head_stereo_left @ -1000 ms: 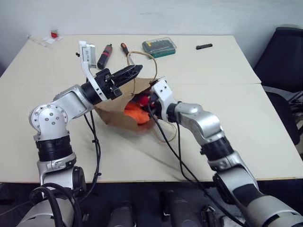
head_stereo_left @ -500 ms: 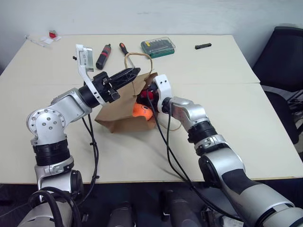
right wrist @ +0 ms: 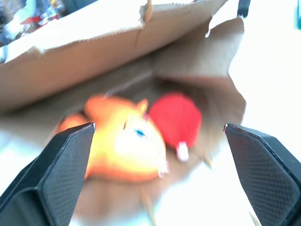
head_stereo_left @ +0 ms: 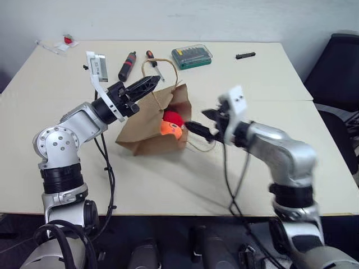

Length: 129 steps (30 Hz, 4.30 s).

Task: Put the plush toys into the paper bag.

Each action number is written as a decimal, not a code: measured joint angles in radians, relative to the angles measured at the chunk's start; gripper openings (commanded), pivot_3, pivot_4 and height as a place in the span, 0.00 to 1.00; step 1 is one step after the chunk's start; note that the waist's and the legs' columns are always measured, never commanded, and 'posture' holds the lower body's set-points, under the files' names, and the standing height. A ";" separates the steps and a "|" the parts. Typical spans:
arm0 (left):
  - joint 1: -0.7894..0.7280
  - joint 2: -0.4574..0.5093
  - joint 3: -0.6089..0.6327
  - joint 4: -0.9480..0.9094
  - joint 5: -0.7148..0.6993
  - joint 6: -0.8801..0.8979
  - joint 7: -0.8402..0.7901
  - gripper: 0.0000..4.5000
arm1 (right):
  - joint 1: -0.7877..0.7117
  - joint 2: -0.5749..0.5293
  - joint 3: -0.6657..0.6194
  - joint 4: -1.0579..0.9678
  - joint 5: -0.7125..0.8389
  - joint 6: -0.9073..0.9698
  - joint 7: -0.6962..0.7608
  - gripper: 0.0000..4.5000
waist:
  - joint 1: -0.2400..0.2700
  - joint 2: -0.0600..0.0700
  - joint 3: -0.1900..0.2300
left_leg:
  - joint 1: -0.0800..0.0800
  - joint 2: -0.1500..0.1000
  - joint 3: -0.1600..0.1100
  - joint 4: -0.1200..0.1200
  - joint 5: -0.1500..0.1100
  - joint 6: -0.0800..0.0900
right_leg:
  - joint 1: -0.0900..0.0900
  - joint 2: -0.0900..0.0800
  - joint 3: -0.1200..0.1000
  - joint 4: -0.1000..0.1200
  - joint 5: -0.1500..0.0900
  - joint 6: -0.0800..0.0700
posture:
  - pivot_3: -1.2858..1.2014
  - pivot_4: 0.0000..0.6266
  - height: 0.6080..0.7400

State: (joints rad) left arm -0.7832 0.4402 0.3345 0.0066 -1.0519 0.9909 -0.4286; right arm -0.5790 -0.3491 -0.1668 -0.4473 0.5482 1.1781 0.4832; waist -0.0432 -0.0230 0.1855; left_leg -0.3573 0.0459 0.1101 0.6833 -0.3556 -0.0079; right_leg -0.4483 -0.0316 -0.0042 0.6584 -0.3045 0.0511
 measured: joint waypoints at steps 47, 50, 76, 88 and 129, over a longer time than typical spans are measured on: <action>-0.153 -0.049 0.008 0.102 0.044 -0.120 0.010 0.00 | -0.318 0.076 -0.371 0.060 0.415 0.204 -0.317 0.00 | -0.010 0.000 0.000 | 0.000 0.000 0.001 -0.004 0.000 0.000 | -0.001 0.001 0.002 -0.001 -0.001 -0.001 | 0.52 0.24 1.00; -0.145 -0.077 -0.009 0.128 0.079 -0.146 0.008 0.00 | -0.307 0.064 -0.301 0.067 0.399 0.170 -0.313 0.00 | -0.012 0.000 0.000 | 0.000 0.000 0.003 -0.004 0.000 0.001 | -0.002 0.001 0.003 -0.001 0.000 -0.001 | 0.52 0.24 1.00; 0.164 0.095 0.090 -0.200 -0.015 -0.020 0.013 0.70 | -0.024 -0.104 -0.063 -0.136 0.433 -0.145 -0.170 0.75 | -0.010 0.000 0.000 | 0.000 0.001 0.000 -0.004 0.000 0.001 | 0.000 0.000 0.001 -0.002 0.000 -0.001 | 0.52 0.24 1.00; 0.459 0.185 -0.165 -0.360 0.249 -0.239 -0.195 1.00 | 0.077 -0.204 0.243 -0.038 0.168 -0.336 -0.042 0.45 | -0.009 0.000 0.000 | 0.003 0.000 0.001 -0.003 0.000 0.001 | 0.003 0.001 0.003 -0.005 -0.001 -0.001 | 0.52 0.24 1.00; 0.072 0.015 -0.390 0.220 0.601 -0.574 -0.605 0.00 | 0.366 -0.320 -0.033 -0.186 0.130 -0.407 0.249 0.37 | 0.039 0.000 0.000 | -0.001 -0.001 -0.002 -0.001 -0.001 0.004 | 0.003 0.000 -0.003 -0.006 -0.001 -0.001 | 0.52 0.24 1.00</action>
State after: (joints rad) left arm -0.7112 0.4554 -0.0553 0.2265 -0.4507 0.4166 -1.0333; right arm -0.2135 -0.6693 -0.1998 -0.6334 0.6784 0.7713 0.7322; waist -0.0041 -0.0232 0.1855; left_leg -0.3581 0.0445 0.1080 0.6827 -0.3566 -0.0044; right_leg -0.4457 -0.0320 -0.0074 0.6525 -0.3051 0.0502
